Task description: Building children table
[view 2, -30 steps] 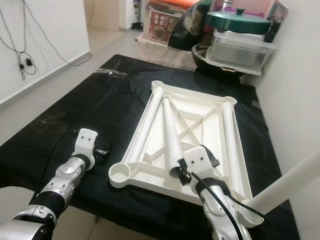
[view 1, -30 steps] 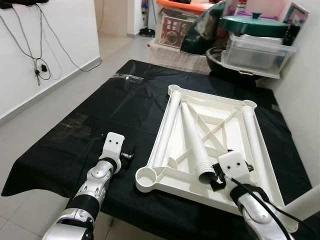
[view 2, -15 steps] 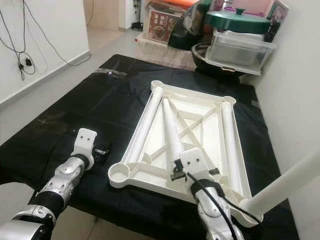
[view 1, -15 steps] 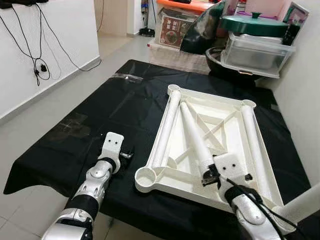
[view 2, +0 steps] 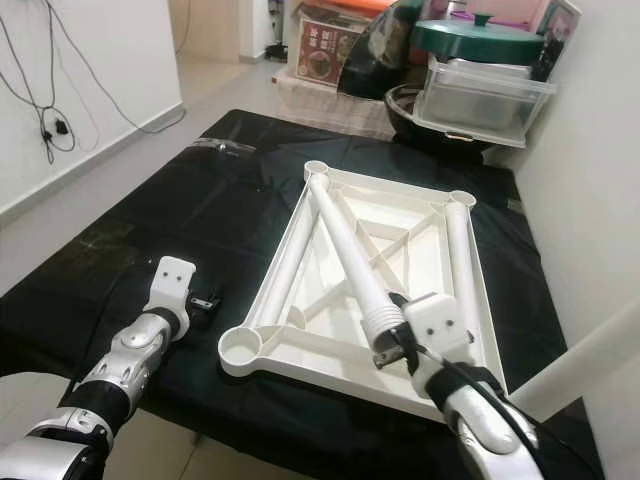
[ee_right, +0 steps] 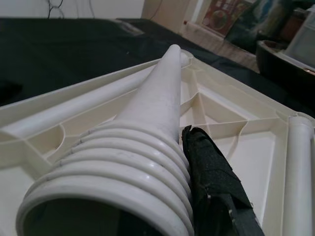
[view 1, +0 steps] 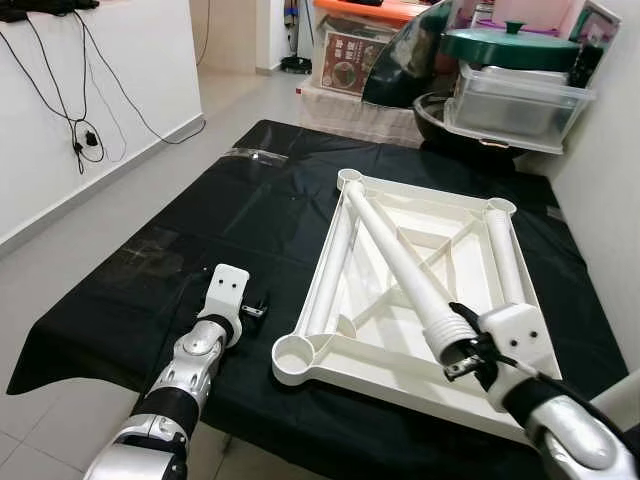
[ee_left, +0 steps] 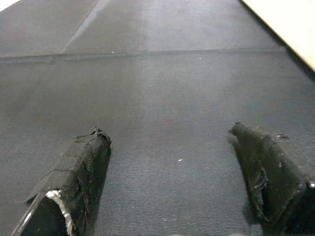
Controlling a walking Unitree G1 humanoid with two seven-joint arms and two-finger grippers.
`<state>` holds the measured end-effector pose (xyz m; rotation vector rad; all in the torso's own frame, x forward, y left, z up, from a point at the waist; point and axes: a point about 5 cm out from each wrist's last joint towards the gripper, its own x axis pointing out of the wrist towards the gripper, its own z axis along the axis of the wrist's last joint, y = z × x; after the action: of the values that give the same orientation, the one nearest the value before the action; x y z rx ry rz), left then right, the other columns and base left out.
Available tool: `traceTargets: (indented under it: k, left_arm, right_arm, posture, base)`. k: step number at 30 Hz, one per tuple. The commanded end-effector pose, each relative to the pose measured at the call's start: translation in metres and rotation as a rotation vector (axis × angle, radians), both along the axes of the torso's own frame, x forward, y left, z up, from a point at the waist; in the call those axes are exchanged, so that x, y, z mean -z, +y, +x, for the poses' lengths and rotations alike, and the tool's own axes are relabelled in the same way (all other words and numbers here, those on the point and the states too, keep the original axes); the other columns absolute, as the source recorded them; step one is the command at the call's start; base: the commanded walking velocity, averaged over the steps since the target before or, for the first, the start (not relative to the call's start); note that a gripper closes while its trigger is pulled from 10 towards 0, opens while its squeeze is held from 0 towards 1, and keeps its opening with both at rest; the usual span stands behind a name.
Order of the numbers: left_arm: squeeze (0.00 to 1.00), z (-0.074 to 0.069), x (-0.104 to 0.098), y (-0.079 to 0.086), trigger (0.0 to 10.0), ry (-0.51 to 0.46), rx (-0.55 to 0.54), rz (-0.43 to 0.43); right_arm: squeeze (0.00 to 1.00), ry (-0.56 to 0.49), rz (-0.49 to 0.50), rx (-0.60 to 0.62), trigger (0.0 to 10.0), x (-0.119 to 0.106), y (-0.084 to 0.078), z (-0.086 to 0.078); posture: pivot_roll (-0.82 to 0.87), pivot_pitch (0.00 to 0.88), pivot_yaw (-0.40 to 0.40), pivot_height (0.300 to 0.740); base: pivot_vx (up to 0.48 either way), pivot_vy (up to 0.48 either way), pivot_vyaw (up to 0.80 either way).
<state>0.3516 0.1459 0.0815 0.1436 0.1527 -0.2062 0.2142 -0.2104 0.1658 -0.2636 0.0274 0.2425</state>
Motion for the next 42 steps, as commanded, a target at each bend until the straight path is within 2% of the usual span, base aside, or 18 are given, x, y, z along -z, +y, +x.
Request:
traceTargets:
  k: [1, 4, 5, 7, 8, 10, 12, 14, 15, 16, 20, 23, 24, 26, 29, 31, 36, 42]
  left_arm:
    - [0.0, 0.0, 0.001, -0.007, 10.0, 0.017, 0.029, -0.023]
    - [0.0, 0.003, -0.006, -0.013, 10.0, 0.003, 0.077, -0.097]
    - [0.0, 0.004, -0.013, -0.019, 10.0, -0.003, 0.13, -0.176]
    - [0.0, 0.005, -0.021, -0.026, 10.0, -0.011, 0.189, -0.259]
    - [0.0, 0.004, -0.029, -0.033, 10.0, -0.015, 0.271, -0.339]
    - [0.0, 0.004, -0.029, -0.033, 10.0, -0.015, 0.271, -0.339]
    - [0.0, -0.002, -0.048, -0.048, 10.0, -0.012, 0.436, -0.522]
    - [0.0, -0.002, -0.048, -0.048, 10.0, -0.012, 0.436, -0.522]
    - [0.0, -0.007, -0.061, -0.053, 10.0, -0.019, 0.516, -0.627]
    - [0.0, -0.009, -0.07, -0.054, 10.0, -0.026, 0.561, -0.694]
    - [0.0, -0.01, -0.077, -0.054, 10.0, -0.034, 0.595, -0.744]
    - [0.0, -0.009, -0.078, -0.049, 10.0, -0.025, 0.602, -0.813]
    - [0.0, -0.009, -0.078, -0.049, 10.0, -0.025, 0.602, -0.813]
    - [0.0, -0.009, -0.079, -0.046, 10.0, -0.001, 0.617, -0.888]
    - [0.0, -0.011, -0.077, -0.045, 10.0, 0.033, 0.616, -0.926]
    - [0.0, -0.011, -0.077, -0.045, 10.0, 0.033, 0.616, -0.926]
    - [0.0, -0.016, -0.075, -0.044, 10.0, 0.074, 0.611, -0.967]
    - [0.0, -0.015, -0.077, -0.039, 10.0, 0.086, 0.6, -0.998]
  right_arm:
    - [0.0, -0.081, 0.052, 0.031, 0.0, -0.012, -0.002, 0.003]
    - [0.0, -0.118, 0.134, 0.04, 0.0, -0.015, 0.005, 0.01]
    - [0.0, -0.117, 0.212, 0.011, 0.0, -0.013, 0.015, 0.012]
    - [0.0, -0.109, 0.295, -0.027, 0.0, -0.011, 0.025, 0.013]
    - [0.0, -0.085, 0.364, -0.063, 0.0, -0.007, 0.032, 0.013]
    - [0.0, -0.085, 0.364, -0.063, 0.0, -0.007, 0.032, 0.013]
    - [0.0, -0.009, 0.485, -0.151, 0.0, 0.005, 0.043, 0.01]
    - [0.0, -0.009, 0.485, -0.151, 0.0, 0.005, 0.043, 0.01]
    - [0.0, 0.046, 0.545, -0.195, 0.0, 0.014, 0.047, 0.008]
    - [0.0, 0.089, 0.593, -0.223, 0.0, 0.02, 0.048, 0.006]
    - [0.0, 0.125, 0.639, -0.238, 0.0, 0.026, 0.047, 0.004]
    - [0.0, 0.158, 0.744, -0.244, 0.0, 0.032, 0.043, 0.004]
    - [0.0, 0.158, 0.744, -0.244, 0.0, 0.032, 0.043, 0.004]
    - [0.0, 0.174, 0.807, -0.261, 0.0, 0.034, 0.043, 0.003]
    - [0.0, 0.174, 0.849, -0.265, 0.0, 0.034, 0.044, 0.003]
    - [0.0, 0.174, 0.849, -0.265, 0.0, 0.034, 0.044, 0.003]
    - [0.0, 0.155, 0.92, -0.256, 0.0, 0.034, 0.042, 0.003]
    - [0.0, 0.154, 0.963, -0.254, 0.0, 0.034, 0.038, 0.003]
  posture:
    - [0.05, 0.0, -0.076, 0.74]
    - [0.06, 0.0, -0.077, 0.74]
    - [0.08, 0.0, -0.083, 0.74]
    - [0.08, 0.0, -0.083, 0.74]
    - [0.09, 0.0, -0.089, 0.74]
    - [0.09, 0.0, -0.089, 0.74]
    - [0.1, 0.0, -0.091, 0.74]
    - [0.1, 0.0, -0.091, 0.74]
    - [0.1, 0.0, -0.091, 0.74]
    - [0.1, 0.0, -0.094, 0.74]
    - [0.1, 0.0, -0.094, 0.74]
    - [0.11, 0.0, -0.097, 0.74]
    - [0.11, 0.0, -0.097, 0.74]
    - [0.11, 0.0, -0.098, 0.74]
    - [0.11, 0.0, -0.097, 0.74]
    - [0.11, 0.0, -0.097, 0.74]
    - [0.11, 0.0, -0.094, 0.74]
    - [0.11, 0.0, -0.093, 0.74]
  base:
    - [0.0, 0.0, 0.0]
    - [0.0, 0.0, 0.0]
    - [0.0, 0.0, 0.0]
    - [0.0, 0.0, 0.0]
    - [0.0, 0.0, 0.0]
    - [0.0, 0.0, 0.0]
    - [0.0, 0.0, 0.0]
    - [0.0, 0.0, 0.0]
    - [0.0, 0.0, 0.0]
    - [0.0, 0.0, 0.0]
    - [0.0, 0.0, 0.0]
    - [0.0, 0.0, 0.0]
    - [0.0, 0.0, 0.0]
    - [0.0, 0.0, 0.0]
    - [0.0, 0.0, 0.0]
    - [0.0, 0.0, 0.0]
    - [0.0, 0.0, 0.0]
    - [0.0, 0.0, 0.0]
